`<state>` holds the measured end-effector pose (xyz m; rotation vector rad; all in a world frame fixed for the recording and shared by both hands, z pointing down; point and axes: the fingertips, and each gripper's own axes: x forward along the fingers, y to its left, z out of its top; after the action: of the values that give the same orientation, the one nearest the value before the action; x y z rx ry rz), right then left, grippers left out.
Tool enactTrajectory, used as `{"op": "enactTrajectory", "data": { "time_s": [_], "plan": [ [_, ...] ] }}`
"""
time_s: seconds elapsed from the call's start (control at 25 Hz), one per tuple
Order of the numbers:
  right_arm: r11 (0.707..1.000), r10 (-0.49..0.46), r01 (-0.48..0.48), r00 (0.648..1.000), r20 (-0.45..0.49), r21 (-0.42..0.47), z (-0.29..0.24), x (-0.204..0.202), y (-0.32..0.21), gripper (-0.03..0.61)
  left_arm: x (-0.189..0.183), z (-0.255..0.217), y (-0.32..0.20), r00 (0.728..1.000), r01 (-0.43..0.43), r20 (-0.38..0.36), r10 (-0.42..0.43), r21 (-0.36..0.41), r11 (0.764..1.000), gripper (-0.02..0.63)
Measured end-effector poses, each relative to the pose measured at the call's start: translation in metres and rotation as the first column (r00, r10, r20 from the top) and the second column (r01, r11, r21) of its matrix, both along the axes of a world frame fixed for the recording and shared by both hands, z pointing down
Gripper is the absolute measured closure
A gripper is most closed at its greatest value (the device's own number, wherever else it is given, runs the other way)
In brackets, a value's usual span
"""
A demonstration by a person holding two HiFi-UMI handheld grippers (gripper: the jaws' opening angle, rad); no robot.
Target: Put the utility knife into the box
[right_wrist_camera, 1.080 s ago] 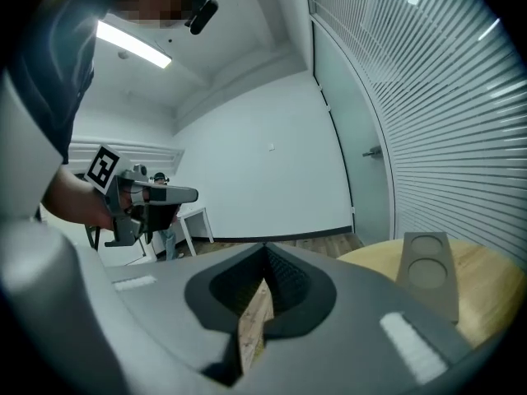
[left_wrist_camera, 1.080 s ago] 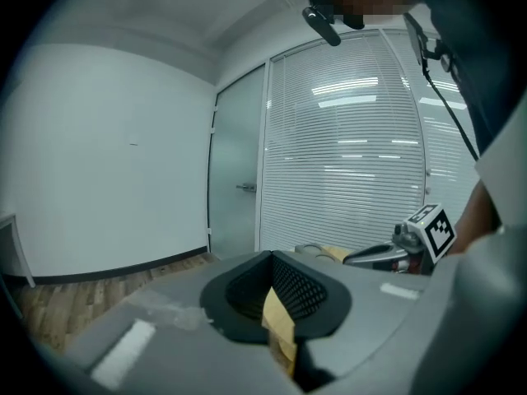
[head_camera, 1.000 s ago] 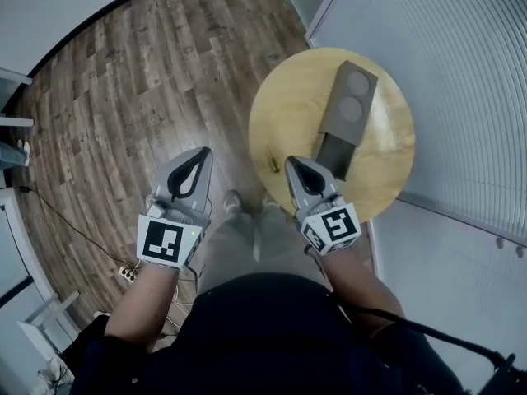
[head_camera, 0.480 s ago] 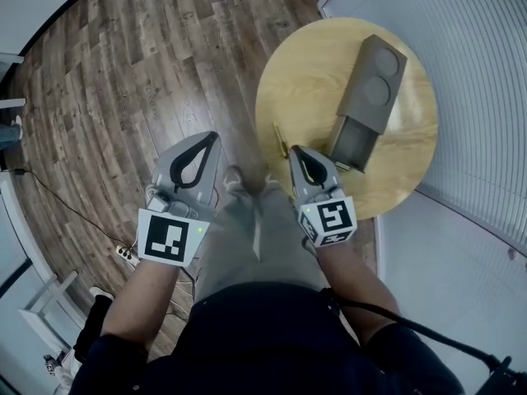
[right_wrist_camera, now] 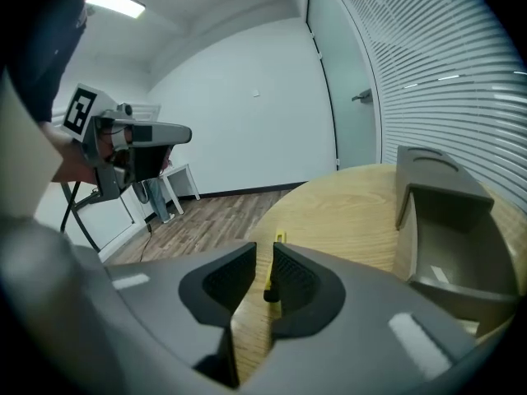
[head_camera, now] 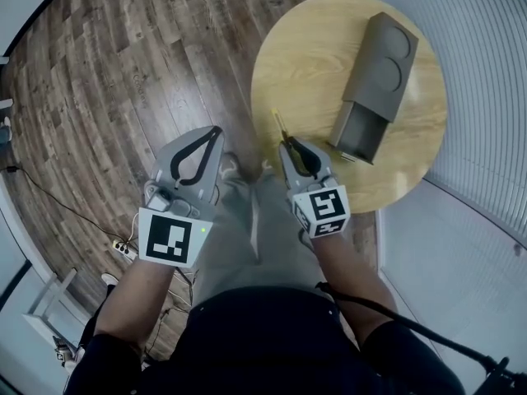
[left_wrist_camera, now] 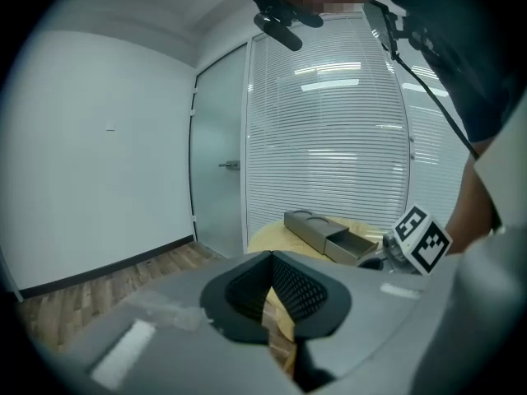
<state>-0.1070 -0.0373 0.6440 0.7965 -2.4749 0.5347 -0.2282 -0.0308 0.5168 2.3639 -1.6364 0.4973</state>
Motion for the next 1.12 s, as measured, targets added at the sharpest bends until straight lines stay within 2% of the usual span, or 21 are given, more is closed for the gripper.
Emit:
{"op": "enactTrajectory", "data": {
  "time_s": [0.24, 0.44, 0.6, 0.76, 1.12],
  "plan": [
    [1.0, -0.009, 0.009, 0.998, -0.066, -0.001, 0.018, 0.001, -0.002, 0.436, -0.007, 0.008, 0.004, 1.0, 0.008, 0.007, -0.008, -0.02, 1.0, 0.611],
    [0.999, -0.029, 0.024, 0.988, -0.152, -0.03, 0.033, -0.002, 0.0, 0.437, -0.011, 0.01, 0.005, 1.0, 0.012, 0.012, -0.011, -0.026, 1.0, 0.611],
    [0.997, -0.027, 0.01, 0.977, -0.212, -0.083, 0.041, 0.0, -0.004, 0.496, -0.011, -0.011, 0.0, 1.0, 0.014, 0.005, -0.014, -0.005, 1.0, 0.611],
    [0.993, -0.018, -0.006, 0.979, -0.203, -0.117, 0.035, -0.001, -0.008, 0.505, -0.011, -0.032, -0.006, 1.0, 0.003, 0.019, -0.003, 0.023, 1.0, 0.611],
    [0.999, -0.029, 0.022, 0.99, -0.136, -0.047, -0.028, -0.006, -0.016, 0.505, -0.005, -0.074, -0.013, 1.0, 0.001, 0.015, -0.002, 0.074, 0.997, 0.611]
  ]
}}
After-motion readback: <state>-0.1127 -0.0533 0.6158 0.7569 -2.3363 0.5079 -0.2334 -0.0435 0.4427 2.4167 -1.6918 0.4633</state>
